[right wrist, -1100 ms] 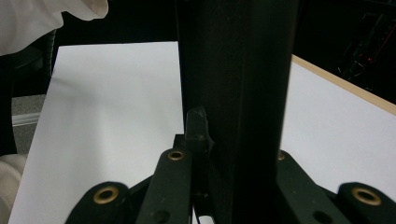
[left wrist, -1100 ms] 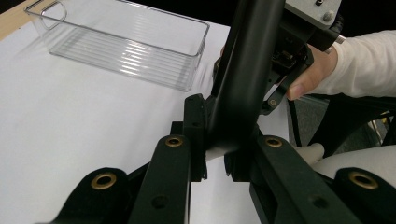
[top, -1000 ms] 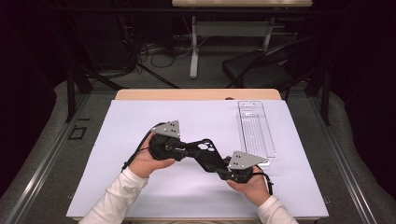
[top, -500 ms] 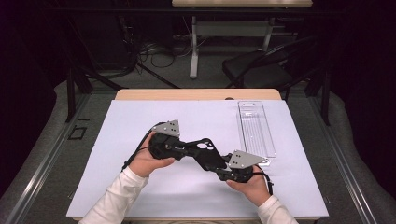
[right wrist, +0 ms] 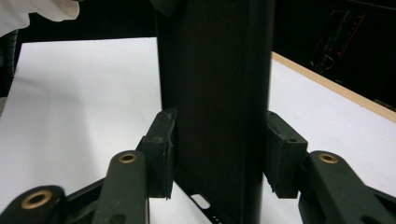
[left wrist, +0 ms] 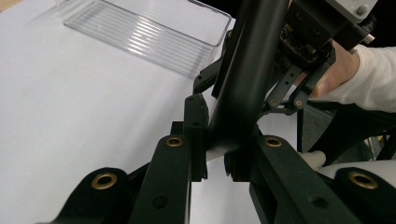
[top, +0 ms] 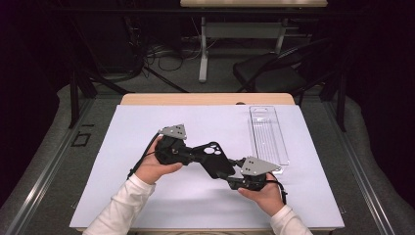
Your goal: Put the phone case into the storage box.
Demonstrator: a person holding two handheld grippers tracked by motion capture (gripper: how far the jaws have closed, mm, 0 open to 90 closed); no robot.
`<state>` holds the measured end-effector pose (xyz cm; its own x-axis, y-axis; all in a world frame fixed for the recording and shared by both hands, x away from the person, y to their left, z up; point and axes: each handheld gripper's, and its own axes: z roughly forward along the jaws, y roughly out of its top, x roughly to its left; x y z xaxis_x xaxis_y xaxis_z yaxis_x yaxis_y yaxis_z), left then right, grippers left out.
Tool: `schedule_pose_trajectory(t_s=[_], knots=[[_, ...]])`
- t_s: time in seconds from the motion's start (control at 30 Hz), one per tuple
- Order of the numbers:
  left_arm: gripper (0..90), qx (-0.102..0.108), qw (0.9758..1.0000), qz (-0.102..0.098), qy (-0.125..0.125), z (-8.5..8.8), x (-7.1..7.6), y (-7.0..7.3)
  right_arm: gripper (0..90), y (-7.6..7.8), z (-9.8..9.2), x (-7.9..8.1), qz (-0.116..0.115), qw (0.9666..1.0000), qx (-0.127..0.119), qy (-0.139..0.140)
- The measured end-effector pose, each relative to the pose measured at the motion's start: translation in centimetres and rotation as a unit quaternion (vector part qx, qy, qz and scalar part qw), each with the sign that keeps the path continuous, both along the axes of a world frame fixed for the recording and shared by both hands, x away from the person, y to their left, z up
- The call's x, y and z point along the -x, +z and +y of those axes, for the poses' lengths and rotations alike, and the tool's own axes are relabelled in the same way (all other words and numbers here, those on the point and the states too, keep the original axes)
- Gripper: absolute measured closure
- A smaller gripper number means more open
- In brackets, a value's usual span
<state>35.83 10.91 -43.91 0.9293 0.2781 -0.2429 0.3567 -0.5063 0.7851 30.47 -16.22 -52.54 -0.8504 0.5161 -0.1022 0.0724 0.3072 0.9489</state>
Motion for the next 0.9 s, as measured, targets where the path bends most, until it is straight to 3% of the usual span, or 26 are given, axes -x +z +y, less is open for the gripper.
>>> schedule_pose_trajectory(t_s=[0.23,0.4,0.77,0.9], knots=[[81.5,0.006,0.9989,0.041,0.021,0.18,-0.31,-0.14,50.2,0.28,-0.27,0.05,-0.003,0.9999,-0.009,-0.012],[81.5,0.003,0.9968,0.068,0.041,0.27,-0.48,-0.27,47.9,0.43,-0.33,0.03,-0.002,0.9998,-0.012,-0.015],[81.5,-0.014,0.9910,0.114,0.069,0.40,-1.00,-0.75,42.0,0.66,-0.24,0.09,0.009,0.9996,-0.006,-0.024],[81.5,-0.020,0.9899,0.119,0.074,0.42,-1.04,-0.75,40.4,0.69,-0.17,0.12,0.010,0.9996,-0.004,-0.027]])
